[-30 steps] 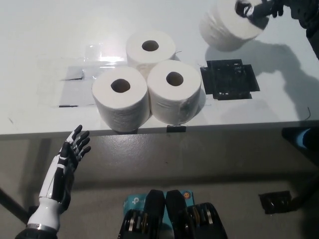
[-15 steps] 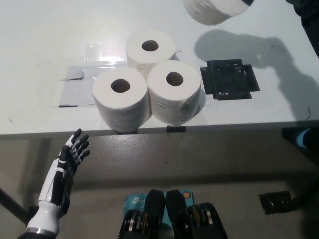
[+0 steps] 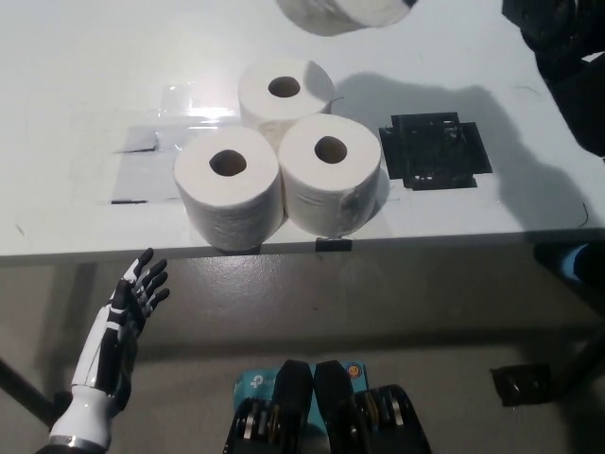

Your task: A few rolls of toilet paper are kept infront of the robot and the robot uses its right hand to lift one of the rolls and and places it on top of the other rolls to stack it.

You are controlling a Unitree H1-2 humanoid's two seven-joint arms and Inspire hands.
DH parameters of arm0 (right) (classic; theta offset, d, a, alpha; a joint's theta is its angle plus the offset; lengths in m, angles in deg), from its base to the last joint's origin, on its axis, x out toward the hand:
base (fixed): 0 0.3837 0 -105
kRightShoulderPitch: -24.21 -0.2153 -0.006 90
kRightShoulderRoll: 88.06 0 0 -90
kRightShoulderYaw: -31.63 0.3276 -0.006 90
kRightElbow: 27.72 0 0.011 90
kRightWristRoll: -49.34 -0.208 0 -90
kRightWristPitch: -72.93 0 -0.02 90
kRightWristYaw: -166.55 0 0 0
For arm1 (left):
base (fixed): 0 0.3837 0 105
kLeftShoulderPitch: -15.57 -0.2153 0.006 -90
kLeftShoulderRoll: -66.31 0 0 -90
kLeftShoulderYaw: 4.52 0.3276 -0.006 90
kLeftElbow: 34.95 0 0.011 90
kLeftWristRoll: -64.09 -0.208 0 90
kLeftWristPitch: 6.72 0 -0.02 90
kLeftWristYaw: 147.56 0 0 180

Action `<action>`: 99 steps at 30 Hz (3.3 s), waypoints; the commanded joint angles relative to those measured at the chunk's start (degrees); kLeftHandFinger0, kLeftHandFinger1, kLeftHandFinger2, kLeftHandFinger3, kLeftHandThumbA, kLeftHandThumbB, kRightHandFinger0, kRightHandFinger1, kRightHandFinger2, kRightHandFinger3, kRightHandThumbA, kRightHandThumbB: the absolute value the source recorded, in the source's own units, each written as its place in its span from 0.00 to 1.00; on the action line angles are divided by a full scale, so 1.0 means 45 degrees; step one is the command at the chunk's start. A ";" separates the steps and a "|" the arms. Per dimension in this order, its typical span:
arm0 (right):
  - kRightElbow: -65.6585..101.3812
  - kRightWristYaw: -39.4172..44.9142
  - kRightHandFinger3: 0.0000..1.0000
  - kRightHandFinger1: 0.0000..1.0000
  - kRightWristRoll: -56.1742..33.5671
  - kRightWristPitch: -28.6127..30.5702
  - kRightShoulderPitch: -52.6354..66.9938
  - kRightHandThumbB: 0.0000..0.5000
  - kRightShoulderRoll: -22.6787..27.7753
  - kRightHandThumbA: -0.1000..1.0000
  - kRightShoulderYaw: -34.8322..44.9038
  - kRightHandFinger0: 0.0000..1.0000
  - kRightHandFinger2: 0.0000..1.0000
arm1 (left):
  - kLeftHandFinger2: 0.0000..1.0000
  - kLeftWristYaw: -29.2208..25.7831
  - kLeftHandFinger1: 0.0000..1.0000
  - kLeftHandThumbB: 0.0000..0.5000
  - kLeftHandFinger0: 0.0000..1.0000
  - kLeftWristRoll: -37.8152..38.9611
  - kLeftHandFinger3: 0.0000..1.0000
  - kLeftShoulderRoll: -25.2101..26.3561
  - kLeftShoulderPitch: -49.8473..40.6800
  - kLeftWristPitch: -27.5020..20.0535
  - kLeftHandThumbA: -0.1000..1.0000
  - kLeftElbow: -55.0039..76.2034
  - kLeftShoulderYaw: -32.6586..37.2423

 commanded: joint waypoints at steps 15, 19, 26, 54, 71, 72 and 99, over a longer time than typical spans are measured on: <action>0.0397 0.1764 0.28 0.00 0.0847 -0.0128 -0.0616 0.59 -0.0416 0.39 -0.1760 0.00 0.00 | 1.00 0.0245 1.00 0.79 1.00 0.0080 1.00 0.0240 0.0083 -0.0176 1.00 0.0528 -0.0049; -0.0089 0.1741 0.24 0.00 0.0887 0.0165 -0.0584 0.60 -0.0541 0.38 -0.2067 0.00 0.00 | 1.00 0.0291 1.00 0.70 1.00 0.0087 1.00 0.0262 0.0067 -0.0205 1.00 0.0558 -0.0020; -0.0707 0.2098 0.42 0.00 0.1041 0.0265 -0.0770 0.60 -0.0874 0.40 -0.2548 0.00 0.07 | 1.00 0.0285 1.00 0.72 1.00 0.0071 1.00 0.0275 0.0177 -0.0169 1.00 0.0513 -0.0019; -0.2609 0.4728 1.00 1.00 0.1293 -0.0728 -0.2000 0.88 -0.1666 0.78 -0.3280 1.00 1.00 | 1.00 0.0409 1.00 0.68 1.00 0.0111 1.00 0.0316 0.0377 0.0016 1.00 0.0516 -0.0016; -0.3210 0.4261 1.00 1.00 0.1000 0.0023 -0.2647 0.90 -0.1500 1.00 -0.2445 1.00 1.00 | 1.00 0.0357 1.00 0.70 1.00 0.0042 1.00 0.0313 0.0354 0.0059 1.00 0.0561 -0.0021; -0.3203 0.4197 1.00 1.00 0.0896 0.0050 -0.2653 0.90 -0.1495 1.00 -0.2320 1.00 1.00 | 1.00 0.0353 1.00 0.72 1.00 0.0022 1.00 0.0316 0.0355 0.0065 1.00 0.0572 -0.0017; -0.2083 0.3173 1.00 1.00 -0.0225 0.0358 -0.3490 0.96 -0.0789 1.00 0.0067 1.00 1.00 | 1.00 0.0315 1.00 0.77 1.00 -0.0118 1.00 0.0278 0.0516 0.0312 0.95 0.0657 0.0157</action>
